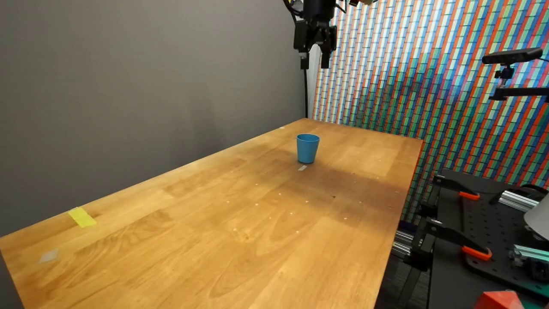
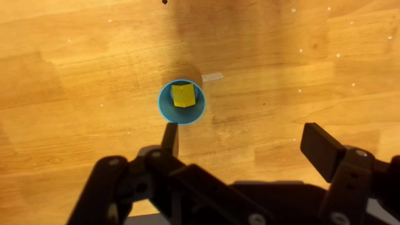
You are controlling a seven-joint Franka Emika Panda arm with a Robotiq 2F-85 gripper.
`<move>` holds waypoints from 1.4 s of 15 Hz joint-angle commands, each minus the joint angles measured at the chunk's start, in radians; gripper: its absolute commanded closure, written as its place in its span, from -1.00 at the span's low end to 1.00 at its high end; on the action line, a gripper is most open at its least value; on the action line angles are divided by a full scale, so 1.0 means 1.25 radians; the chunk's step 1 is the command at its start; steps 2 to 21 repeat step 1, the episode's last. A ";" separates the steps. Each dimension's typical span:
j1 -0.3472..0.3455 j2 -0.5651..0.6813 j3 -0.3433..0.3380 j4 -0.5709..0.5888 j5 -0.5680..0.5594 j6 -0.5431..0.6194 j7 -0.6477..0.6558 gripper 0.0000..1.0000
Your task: Put the block into the cup.
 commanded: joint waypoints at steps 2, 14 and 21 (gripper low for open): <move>-0.005 -0.001 0.005 -0.002 0.000 -0.002 -0.002 -1.00; -0.005 -0.001 0.005 -0.002 0.000 -0.002 -0.002 -1.00; -0.005 -0.001 0.005 -0.002 0.000 -0.002 -0.002 -1.00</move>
